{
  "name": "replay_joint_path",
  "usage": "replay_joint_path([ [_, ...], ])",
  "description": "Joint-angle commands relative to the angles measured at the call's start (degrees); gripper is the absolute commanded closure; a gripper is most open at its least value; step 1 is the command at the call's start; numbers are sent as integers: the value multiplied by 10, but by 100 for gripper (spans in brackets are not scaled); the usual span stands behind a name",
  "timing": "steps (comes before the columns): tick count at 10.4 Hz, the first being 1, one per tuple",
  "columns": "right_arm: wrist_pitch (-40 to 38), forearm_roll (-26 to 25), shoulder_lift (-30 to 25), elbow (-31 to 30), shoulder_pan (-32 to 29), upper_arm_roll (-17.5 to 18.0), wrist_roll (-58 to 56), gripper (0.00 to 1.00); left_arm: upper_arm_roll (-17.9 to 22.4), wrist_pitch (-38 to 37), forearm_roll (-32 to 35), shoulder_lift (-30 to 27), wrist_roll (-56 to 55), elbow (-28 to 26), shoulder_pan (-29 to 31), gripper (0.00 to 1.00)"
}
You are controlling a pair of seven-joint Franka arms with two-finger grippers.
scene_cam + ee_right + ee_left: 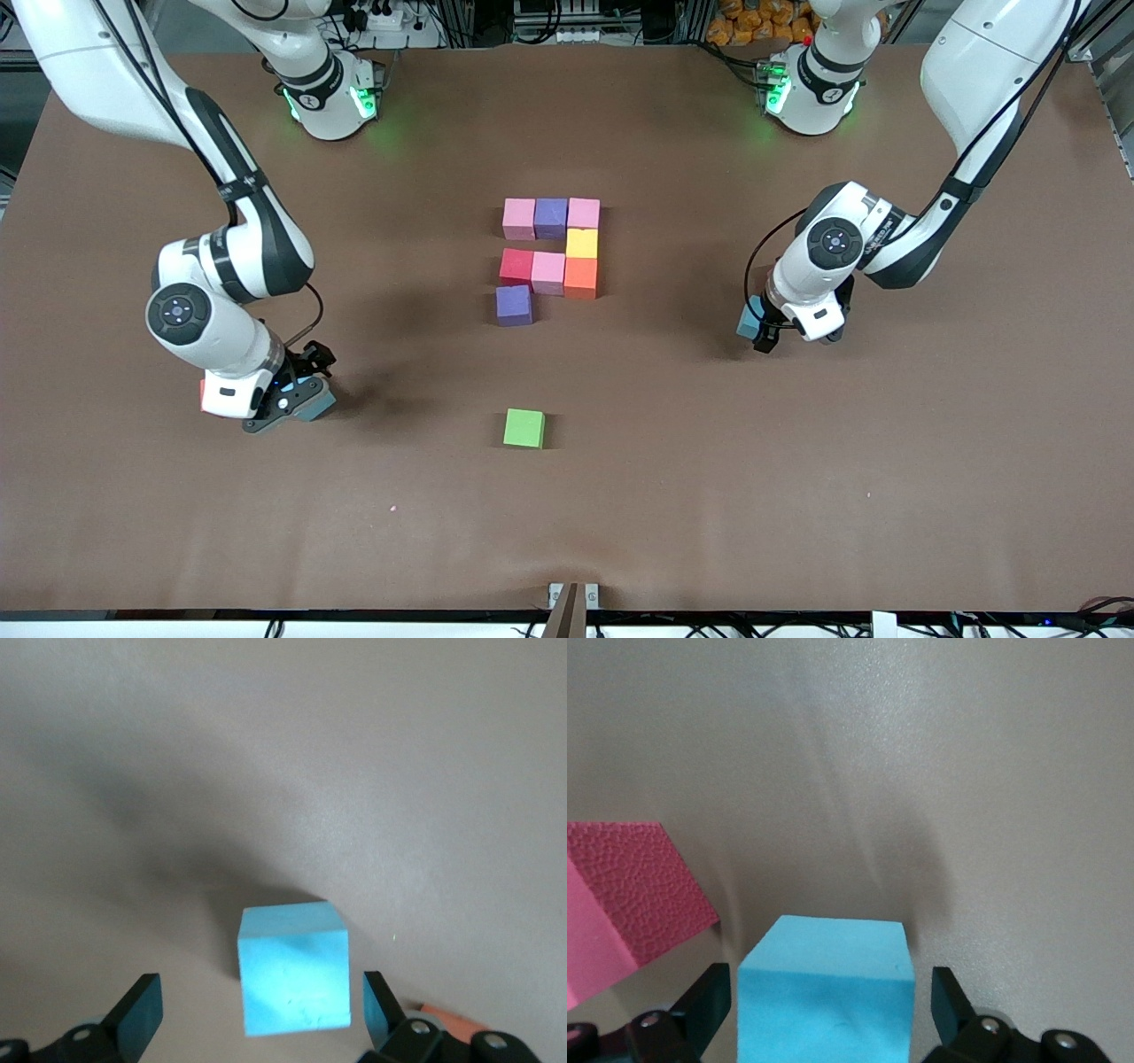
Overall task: Form number 2 with 11 blocks
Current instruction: 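Grasp the second cyan cube with the right gripper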
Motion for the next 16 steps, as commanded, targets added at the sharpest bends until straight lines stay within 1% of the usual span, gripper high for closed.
replay_joint_path([
  [1, 29, -53, 30, -1, -10, 10, -13, 0, -4, 9, 16, -3, -9, -7, 5, 0],
  [2, 32, -84, 31, -2, -16, 10, -17, 0, -4, 9, 16, -3, -9, -6, 5, 0],
  [3, 38, -91, 36, -2, -24, 11, -19, 0, -4, 8, 16, -3, -9, -6, 5, 0],
  [6, 58, -92, 47, -4, -40, 10, -47, 0, -4, 7, 16, -3, -9, -5, 6, 0],
  [7, 75, -90, 53, -12, -41, 11, -47, 0, -4, 7, 16, -3, -9, -4, 6, 0],
  [8, 118, -87, 60, -31, -46, 10, -45, 0, -4, 7, 16, -4, -8, -4, 6, 0],
  [9, 142, -88, 60, -44, -51, 10, -45, 19, -4, 7, 16, -3, -8, -3, 6, 0],
  [10, 139, -88, 54, -45, -51, 10, -46, 43, -4, 7, 16, -3, -8, -2, 6, 0],
  [11, 138, -88, 48, -44, -50, 12, -43, 61, -4, 7, 16, -4, -8, -2, 6, 0],
  [12, 126, -88, 39, -41, -48, 16, -42, 69, -4, 7, 16, -5, -8, -2, 6, 0],
  [13, 94, -87, 29, -34, -39, 23, -39, 74, -4, 6, 16, -4, -8, -1, 6, 0],
  [14, 68, -85, 22, -22, -22, 34, -9, 76, -4, 7, 16, -4, -7, -2, 6, 0],
  [15, 43, -85, 23, -8, 3, 44, 54, 76, -4, 7, 16, -4, -7, -2, 6, 0],
  [16, 40, -79, 24, -3, 18, 59, 120, 76, -4, 7, 16, -4, -7, -2, 6, 0],
])
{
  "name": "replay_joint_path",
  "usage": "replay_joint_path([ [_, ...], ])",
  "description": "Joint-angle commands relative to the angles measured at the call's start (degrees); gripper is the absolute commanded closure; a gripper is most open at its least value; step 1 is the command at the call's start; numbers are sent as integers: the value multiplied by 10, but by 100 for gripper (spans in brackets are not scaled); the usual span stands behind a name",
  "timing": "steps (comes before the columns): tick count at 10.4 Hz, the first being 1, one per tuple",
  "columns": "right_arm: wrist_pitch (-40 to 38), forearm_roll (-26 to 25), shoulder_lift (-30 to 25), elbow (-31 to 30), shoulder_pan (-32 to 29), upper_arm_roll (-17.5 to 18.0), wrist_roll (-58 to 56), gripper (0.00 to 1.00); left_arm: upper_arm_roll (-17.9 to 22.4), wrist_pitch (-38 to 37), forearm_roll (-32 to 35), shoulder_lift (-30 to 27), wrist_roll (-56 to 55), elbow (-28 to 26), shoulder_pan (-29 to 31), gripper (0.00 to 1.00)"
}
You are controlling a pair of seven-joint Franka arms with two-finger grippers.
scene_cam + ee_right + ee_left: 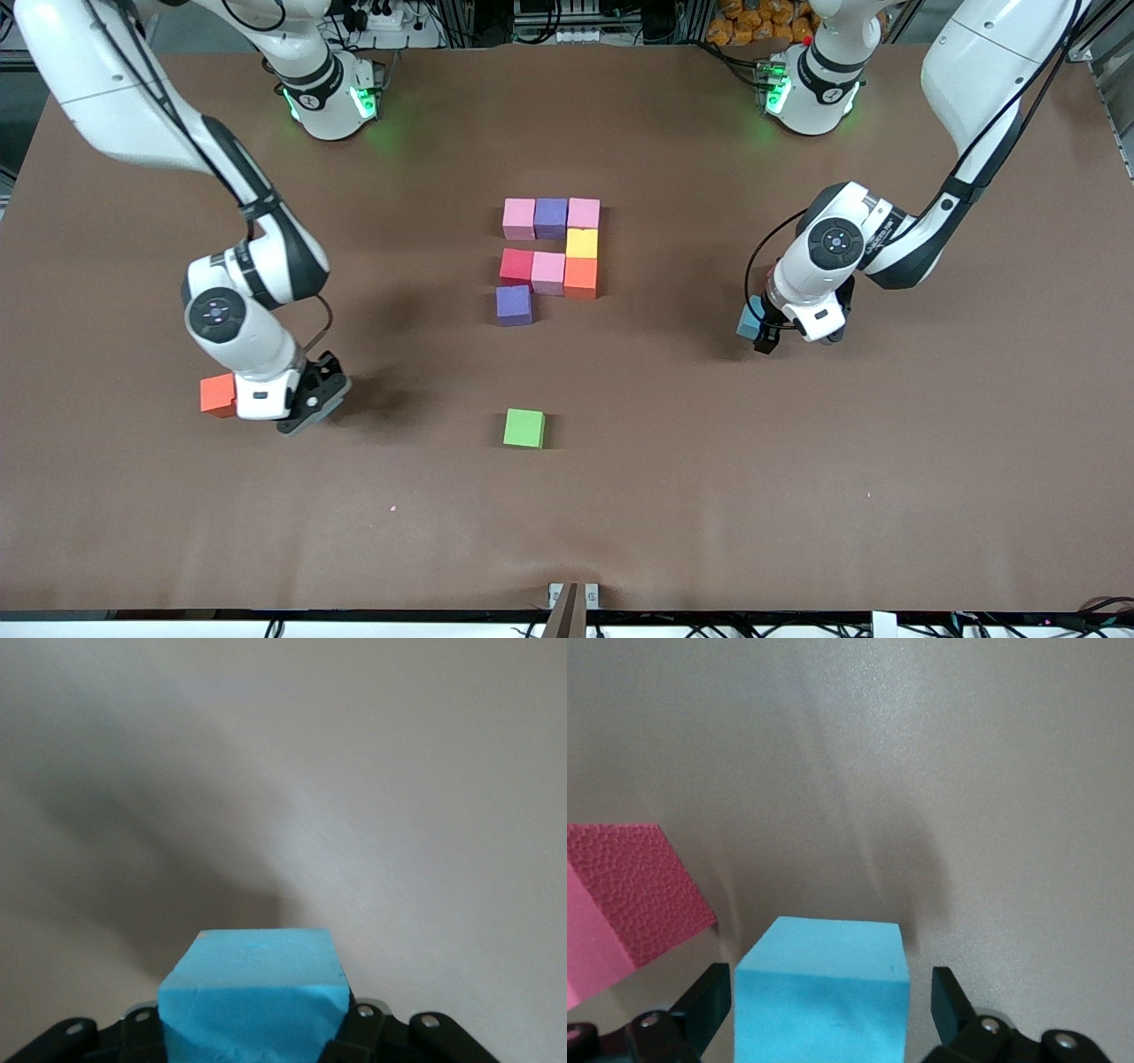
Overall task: Form number 2 with 11 blocks
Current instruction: 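Grasp the second cyan cube with the right gripper, then carry the cyan cube to the shape with the right gripper while left holds cyan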
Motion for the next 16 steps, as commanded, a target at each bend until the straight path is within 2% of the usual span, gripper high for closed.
replay_joint_path([
  [1, -21, 8, -7, 10, 54, 19, 155, 76, -4, 7, 16, -5, -7, -3, 6, 0],
  [4, -20, 67, -2, 16, 125, 19, 321, 76, -4, 7, 16, -5, -7, -3, 6, 0],
  [7, -17, 70, 24, 58, 192, 23, 491, 76, -4, 6, 16, -5, -8, -3, 6, 0],
  [9, -22, 69, 50, 91, 214, 23, 521, 76, -4, 6, 16, -5, -8, -3, 6, 0],
  [12, -17, 65, 73, 92, 244, 18, 558, 76, -4, 6, 16, -5, -8, -3, 6, 0],
  [13, -13, 66, 85, 92, 245, 18, 560, 76, -4, 6, 16, -6, -9, -3, 6, 5],
  [14, -8, 65, 90, 93, 248, 18, 574, 76, -4, 6, 16, -7, -9, -3, 6, 27],
  [15, -8, 62, 93, 93, 254, 18, 587, 76, -4, 6, 16, -8, -10, -2, 7, 32],
  [16, -8, 62, 93, 93, 258, 17, 601, 76, -4, 6, 16, -9, -10, 0, 7, 32],
])
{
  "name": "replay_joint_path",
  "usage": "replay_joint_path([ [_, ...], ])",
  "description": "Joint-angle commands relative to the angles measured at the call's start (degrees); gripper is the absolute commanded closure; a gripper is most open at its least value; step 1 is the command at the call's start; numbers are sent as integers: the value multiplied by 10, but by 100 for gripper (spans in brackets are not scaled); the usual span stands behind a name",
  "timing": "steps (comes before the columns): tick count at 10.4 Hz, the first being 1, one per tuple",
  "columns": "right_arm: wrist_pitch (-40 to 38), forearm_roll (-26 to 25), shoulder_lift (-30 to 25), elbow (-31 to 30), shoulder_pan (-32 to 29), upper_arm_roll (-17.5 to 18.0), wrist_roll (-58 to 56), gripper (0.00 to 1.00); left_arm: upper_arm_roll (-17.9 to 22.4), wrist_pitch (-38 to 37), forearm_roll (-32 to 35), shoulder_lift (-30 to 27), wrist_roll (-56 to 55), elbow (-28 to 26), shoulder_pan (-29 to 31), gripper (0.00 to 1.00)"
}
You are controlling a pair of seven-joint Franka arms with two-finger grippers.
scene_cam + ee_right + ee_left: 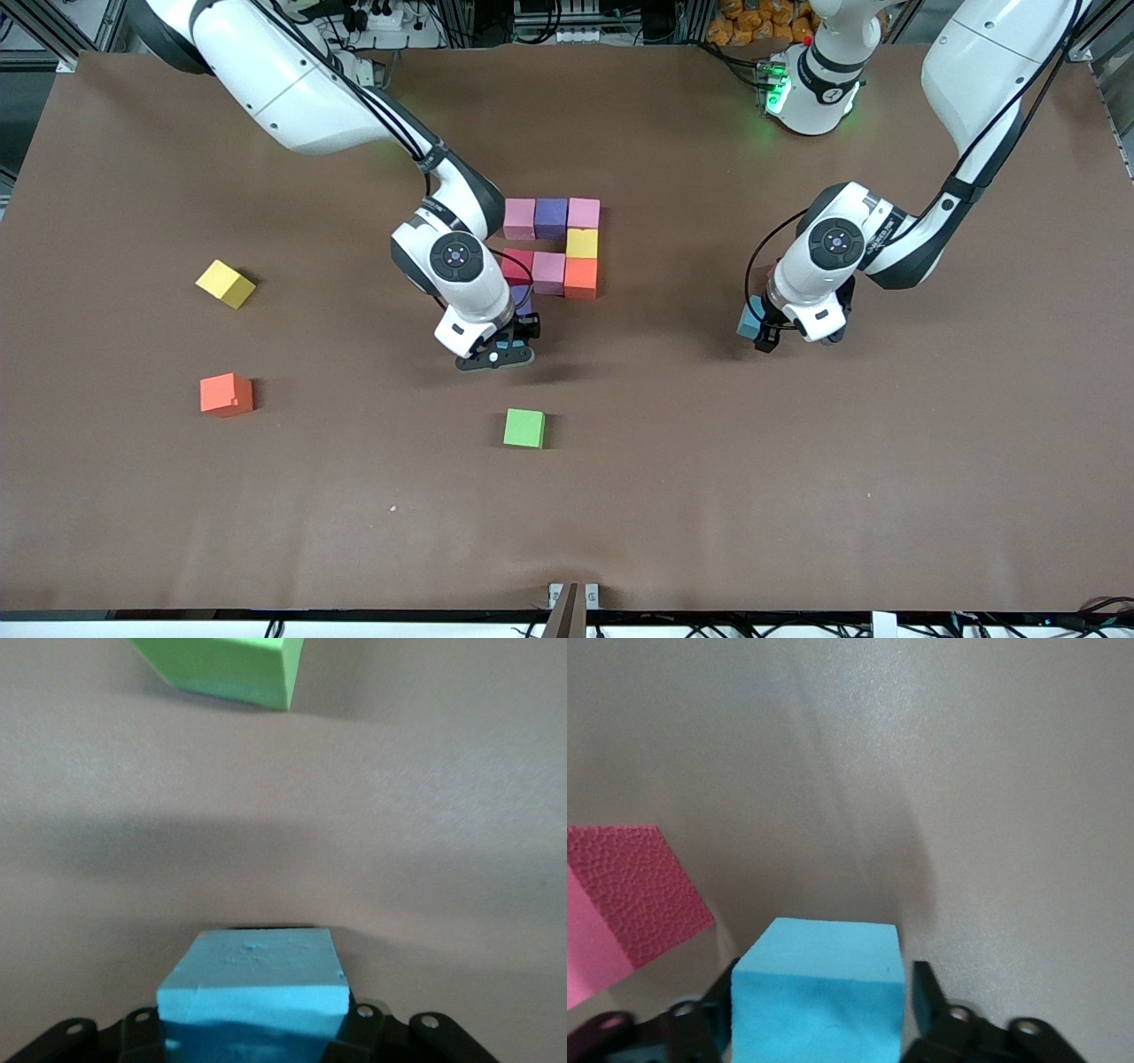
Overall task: Form number 2 with 11 blocks
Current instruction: 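Carry the cyan cube to the shape with the right gripper while left holds cyan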
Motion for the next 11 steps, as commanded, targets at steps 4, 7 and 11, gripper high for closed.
replay_joint_path([
  [4, 15, -2, 27, 29, 29, -17, 42, 76, -6, -14, 5, -9, -15, 40, 7, 32],
  [7, 14, -5, 26, 28, 33, -25, 40, 75, -6, -19, -26, -4, -17, 77, -3, 32],
  [11, 6, -20, 22, 27, 37, -34, 38, 74, -6, -57, -30, 29, -16, 128, -14, 32],
])
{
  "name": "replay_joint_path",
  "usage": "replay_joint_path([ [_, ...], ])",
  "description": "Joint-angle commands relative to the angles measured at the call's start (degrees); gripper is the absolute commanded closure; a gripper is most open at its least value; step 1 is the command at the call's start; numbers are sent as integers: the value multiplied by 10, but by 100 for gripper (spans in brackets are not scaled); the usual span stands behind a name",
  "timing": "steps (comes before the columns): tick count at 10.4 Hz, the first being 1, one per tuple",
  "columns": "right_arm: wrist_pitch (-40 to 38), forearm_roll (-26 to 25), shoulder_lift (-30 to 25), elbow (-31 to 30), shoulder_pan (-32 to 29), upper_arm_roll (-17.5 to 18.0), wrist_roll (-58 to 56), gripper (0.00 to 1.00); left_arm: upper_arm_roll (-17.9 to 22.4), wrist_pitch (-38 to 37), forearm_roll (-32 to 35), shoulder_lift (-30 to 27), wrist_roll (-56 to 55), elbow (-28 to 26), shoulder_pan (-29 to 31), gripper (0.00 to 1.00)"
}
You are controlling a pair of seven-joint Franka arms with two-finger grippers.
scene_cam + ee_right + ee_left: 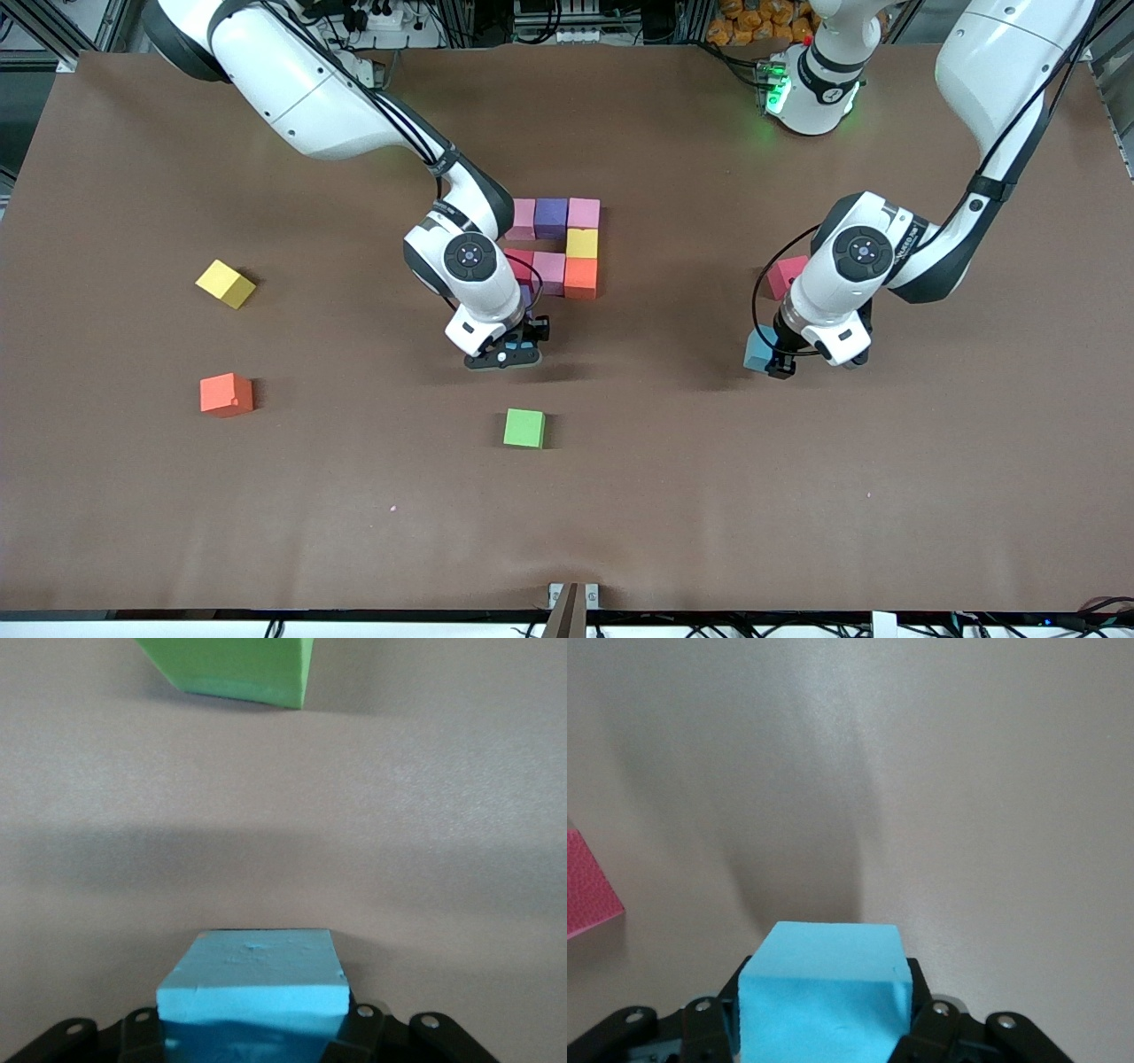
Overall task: Form number 2 with 11 blocks
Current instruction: 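Carry the cyan cube to the shape with the right gripper while left holds cyan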
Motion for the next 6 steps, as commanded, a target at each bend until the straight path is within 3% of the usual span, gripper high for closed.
replay_joint_path([
  [1, -6, -13, 6, 11, 17, -18, 5, 71, -3, -23, -14, 18, -8, 28, -8, 32],
  [2, -7, -13, 5, 10, 19, -20, 5, 45, -4, -23, -15, 18, -7, 30, -9, 32],
  [3, -8, -12, 1, 10, 19, -21, 7, 0, -4, -23, -17, 18, -7, 30, -9, 32],
  [6, -64, -10, -45, 12, 18, -24, 0, 0, -4, -24, -39, 19, -8, 39, -13, 32],
])
